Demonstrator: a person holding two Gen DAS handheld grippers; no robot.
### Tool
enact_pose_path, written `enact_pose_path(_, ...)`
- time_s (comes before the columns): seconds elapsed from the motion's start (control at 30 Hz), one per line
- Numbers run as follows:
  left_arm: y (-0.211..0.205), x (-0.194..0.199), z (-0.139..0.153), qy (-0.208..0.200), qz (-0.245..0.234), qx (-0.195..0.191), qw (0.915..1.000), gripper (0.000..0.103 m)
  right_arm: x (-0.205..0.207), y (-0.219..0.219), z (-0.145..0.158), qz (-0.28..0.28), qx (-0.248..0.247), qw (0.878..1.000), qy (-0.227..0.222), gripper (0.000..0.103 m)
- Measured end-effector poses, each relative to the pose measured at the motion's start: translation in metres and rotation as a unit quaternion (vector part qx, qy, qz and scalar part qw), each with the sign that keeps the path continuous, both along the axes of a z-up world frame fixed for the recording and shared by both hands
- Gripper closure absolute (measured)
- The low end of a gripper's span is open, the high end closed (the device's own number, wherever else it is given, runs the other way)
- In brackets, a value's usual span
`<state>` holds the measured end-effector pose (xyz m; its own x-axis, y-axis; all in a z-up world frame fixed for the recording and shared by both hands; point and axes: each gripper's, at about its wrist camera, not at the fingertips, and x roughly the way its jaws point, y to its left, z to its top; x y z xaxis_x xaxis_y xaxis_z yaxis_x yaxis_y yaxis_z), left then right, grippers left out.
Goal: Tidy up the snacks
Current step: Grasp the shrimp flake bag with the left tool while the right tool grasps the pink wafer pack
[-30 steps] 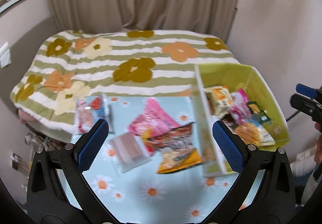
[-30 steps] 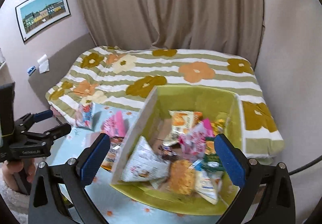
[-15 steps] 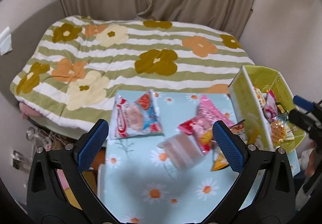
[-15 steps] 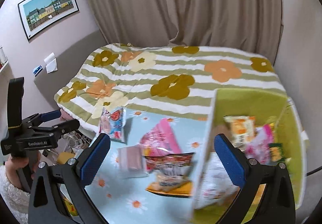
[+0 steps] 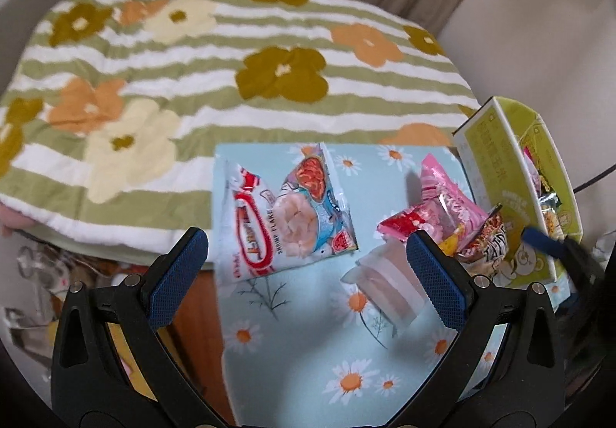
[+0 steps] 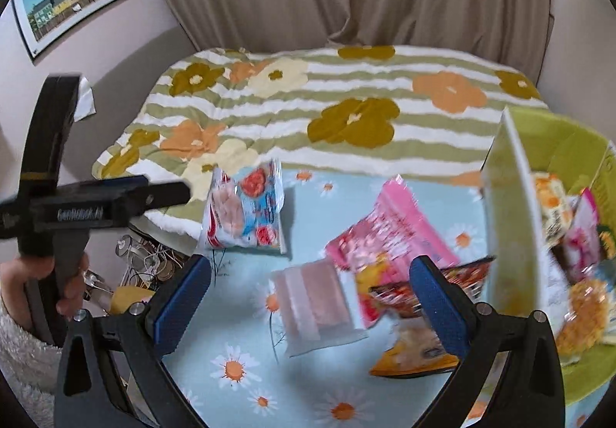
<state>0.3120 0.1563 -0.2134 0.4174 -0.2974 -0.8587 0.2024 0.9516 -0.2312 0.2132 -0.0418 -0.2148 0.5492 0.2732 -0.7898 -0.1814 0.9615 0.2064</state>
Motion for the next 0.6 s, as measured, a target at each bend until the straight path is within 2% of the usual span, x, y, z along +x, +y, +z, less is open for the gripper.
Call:
enact_pose_path(0.13, -0.006, 0.022, -0.029, 0.019, 0.0, 0.013, 0.9997, 0.001, 0.003, 0.008, -0.024, -0.001, -0.003, 1.0, 0.019, 0.0)
enact_pose_path(0.37, -0.018, 0.047, -0.067, 0.021, 0.022, 0.038, 0.9988, 0.001, 0.009, 0.024, -0.065, 0.034, -0.023, 0.999, 0.032, 0.0)
enact_pose_path(0.53, -0.025, 0.059, -0.089, 0.033, 0.033, 0.06, 0.9971, 0.001, 0.016, 0.034, -0.085, 0.057, -0.034, 0.997, 0.041, 0.0)
enact_pose_path(0.6, -0.03, 0.059, -0.091, 0.025, 0.033, 0.073, 0.9965, 0.0, 0.018, 0.034, -0.089, 0.062, -0.033, 0.997, 0.044, 0.0)
